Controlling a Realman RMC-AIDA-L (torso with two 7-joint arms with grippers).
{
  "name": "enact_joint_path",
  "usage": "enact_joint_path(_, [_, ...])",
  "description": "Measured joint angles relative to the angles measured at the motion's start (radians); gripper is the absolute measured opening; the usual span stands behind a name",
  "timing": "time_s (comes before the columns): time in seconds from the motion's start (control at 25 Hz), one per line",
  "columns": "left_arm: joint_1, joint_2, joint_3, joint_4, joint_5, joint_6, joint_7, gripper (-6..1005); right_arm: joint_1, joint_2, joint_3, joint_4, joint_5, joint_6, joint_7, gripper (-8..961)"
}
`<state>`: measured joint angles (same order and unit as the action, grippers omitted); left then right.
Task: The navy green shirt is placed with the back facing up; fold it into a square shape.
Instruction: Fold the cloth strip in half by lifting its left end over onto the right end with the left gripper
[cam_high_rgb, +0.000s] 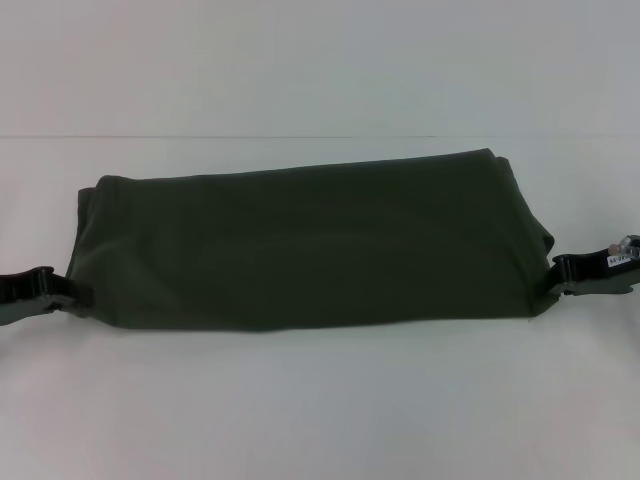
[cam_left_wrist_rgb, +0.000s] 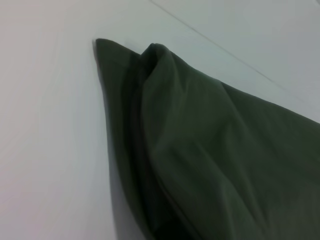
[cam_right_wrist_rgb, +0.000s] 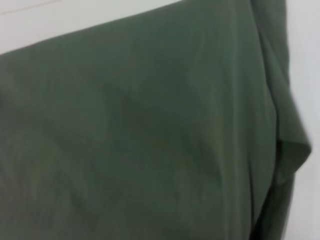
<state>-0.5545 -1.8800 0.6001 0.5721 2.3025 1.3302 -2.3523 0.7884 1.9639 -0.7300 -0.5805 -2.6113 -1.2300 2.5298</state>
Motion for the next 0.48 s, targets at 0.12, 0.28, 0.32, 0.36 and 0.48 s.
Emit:
enact_joint_path(0.12, [0.001, 0.007, -0.001, 0.003, 0.001, 0.023, -0.002, 35, 0.000, -0.008, 0.000, -0.003, 0.000, -0.034, -0.023, 99])
enact_joint_path(0.28, [0.000, 0.025, -0.004, 0.009, 0.020, 0.076, -0.008, 35, 0.002, -0.017, 0.000, -0.016, 0.002, -0.120, -0.061, 11])
enact_joint_path(0.32, [-0.002, 0.030, -0.005, 0.014, 0.036, 0.095, -0.011, 35, 0.003, -0.018, 0.000, -0.018, 0.001, -0.146, -0.071, 11])
enact_joint_path(0.36, [-0.004, 0.032, -0.005, 0.021, 0.054, 0.116, -0.015, 35, 0.004, -0.020, -0.002, -0.021, 0.001, -0.172, -0.082, 11])
enact_joint_path(0.48, [-0.004, 0.037, -0.011, 0.048, 0.108, 0.175, -0.028, 35, 0.006, -0.022, -0.020, -0.032, 0.000, -0.243, -0.111, 11])
